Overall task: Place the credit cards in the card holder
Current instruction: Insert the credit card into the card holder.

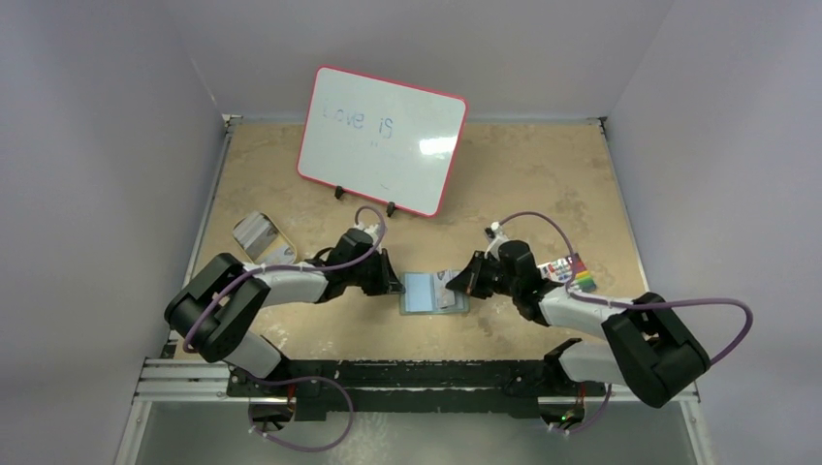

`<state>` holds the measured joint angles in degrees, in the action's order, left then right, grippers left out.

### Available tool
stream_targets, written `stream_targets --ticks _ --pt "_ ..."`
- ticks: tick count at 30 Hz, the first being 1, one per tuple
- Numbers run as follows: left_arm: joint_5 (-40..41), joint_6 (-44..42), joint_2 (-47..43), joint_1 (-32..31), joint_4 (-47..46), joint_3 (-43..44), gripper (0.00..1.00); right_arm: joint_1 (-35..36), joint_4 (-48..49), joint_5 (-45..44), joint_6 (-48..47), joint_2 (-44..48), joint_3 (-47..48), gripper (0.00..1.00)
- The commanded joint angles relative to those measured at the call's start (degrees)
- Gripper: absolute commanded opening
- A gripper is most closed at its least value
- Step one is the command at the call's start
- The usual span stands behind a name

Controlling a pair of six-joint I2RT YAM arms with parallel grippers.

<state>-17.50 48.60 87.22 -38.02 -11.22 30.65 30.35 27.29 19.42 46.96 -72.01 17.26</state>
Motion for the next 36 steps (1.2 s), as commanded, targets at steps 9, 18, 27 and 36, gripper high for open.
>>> stream_targets --ticks 9,18,27,36 --pt "2.48 2.6 -0.12 -0.71 -4.9 -3.27 0.0 -0.2 8.95 4.34 3.44 -5.69 -1.57 0.0" --pt "2.88 4.77 -0.73 -0.74 -7.63 -4.95 0.0 -0.19 14.1 5.97 5.57 -9.6 -2.19 0.0" --pt "6.45 5.62 -3.39 -0.74 -7.07 -7.35 0.0 -0.18 11.85 2.87 7.49 -5.48 -3.17 0.0" --pt "6.25 9.57 -4.16 -0.83 -12.89 -10.35 0.0 0.02 15.19 0.13 6.25 -5.73 -2.24 0.0"
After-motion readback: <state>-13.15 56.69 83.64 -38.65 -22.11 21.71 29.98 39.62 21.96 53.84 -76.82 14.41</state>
